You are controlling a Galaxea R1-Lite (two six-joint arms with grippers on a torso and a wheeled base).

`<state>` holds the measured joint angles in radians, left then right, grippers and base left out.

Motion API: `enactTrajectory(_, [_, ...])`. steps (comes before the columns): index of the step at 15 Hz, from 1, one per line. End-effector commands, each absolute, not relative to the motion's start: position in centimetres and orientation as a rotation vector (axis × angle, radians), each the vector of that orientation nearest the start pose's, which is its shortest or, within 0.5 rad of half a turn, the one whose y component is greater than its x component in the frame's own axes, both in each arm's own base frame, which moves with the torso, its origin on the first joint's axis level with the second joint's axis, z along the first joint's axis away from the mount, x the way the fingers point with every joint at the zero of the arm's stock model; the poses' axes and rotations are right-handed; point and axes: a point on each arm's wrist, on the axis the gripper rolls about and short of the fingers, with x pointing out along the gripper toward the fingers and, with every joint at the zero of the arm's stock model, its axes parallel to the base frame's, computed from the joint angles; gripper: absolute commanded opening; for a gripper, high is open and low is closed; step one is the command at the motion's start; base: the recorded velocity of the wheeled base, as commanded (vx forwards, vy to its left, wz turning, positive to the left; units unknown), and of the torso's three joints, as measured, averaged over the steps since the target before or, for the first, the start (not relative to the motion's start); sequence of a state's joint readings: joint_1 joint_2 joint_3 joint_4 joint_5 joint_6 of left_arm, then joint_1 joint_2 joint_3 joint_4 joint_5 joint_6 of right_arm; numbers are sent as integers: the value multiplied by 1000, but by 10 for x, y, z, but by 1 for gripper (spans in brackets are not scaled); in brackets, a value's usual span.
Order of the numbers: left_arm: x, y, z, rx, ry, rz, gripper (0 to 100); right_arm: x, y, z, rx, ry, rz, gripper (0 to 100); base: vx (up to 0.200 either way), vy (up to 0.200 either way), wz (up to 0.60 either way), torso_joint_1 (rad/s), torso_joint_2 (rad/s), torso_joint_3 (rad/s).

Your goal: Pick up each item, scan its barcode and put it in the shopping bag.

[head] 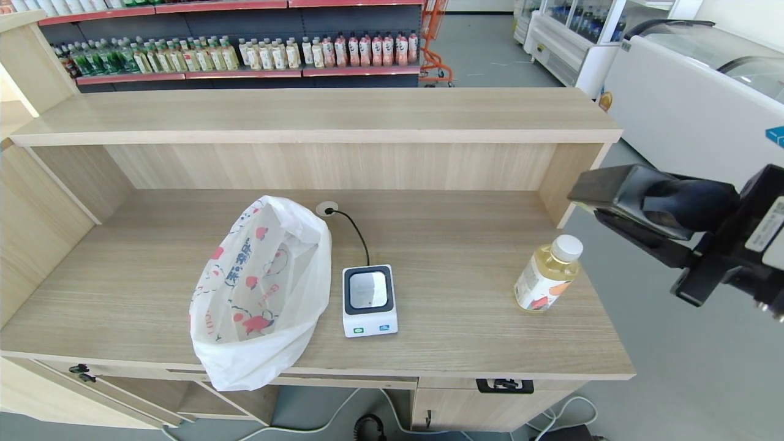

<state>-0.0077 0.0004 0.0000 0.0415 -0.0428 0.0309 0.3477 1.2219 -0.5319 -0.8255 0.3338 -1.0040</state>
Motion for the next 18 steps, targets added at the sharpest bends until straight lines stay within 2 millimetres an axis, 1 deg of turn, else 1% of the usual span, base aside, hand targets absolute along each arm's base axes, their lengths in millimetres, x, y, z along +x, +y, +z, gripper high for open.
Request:
enactTrajectory(1, [-23,-1,71,30,41,-51,100,161,36,223,-765,-234,634,0,0,0,0,0,0,0])
enactTrajectory(2, [-23,-1,71,30,41,-51,100,160,37,223,-697,-216,703,0,0,0,0,0,0,0])
enactTrajectory(4, [-23,-1,71,30,41,-51,100,159,47,222,-399,-108,821,0,0,0,0,0,0,0])
enactTrajectory(5, [-23,-1,71,30,41,-51,100,158,49,227,-227,-52,839,0,0,0,0,0,0,0])
enactTrajectory(6, [-23,-1,71,30,41,-51,100,157,51,236,6,18,853,0,0,0,0,0,0,0])
enactTrajectory(7, [-23,-1,71,30,41,-51,100,159,56,246,193,73,874,0,0,0,0,0,0,0])
enactTrajectory(9, [-23,-1,71,30,41,-51,100,165,58,261,422,144,889,0,0,0,0,0,0,0])
enactTrajectory(10, [-23,-1,71,30,41,-51,100,165,59,264,471,162,899,0,0,0,0,0,0,0])
enactTrajectory(11, [-23,-1,71,30,41,-51,100,166,60,265,563,209,916,0,0,0,0,0,0,0])
enactTrajectory(12, [-23,-1,71,30,41,-51,100,168,62,262,575,230,919,0,0,0,0,0,0,0])
enactTrajectory(14, [-23,-1,71,30,41,-51,100,180,68,246,568,274,916,0,0,0,0,0,0,0])
enactTrajectory(16, [-23,-1,71,30,41,-51,100,190,71,237,539,246,920,0,0,0,0,0,0,0])
enactTrajectory(18, [-23,-1,71,30,41,-51,100,191,71,235,537,245,926,0,0,0,0,0,0,0])
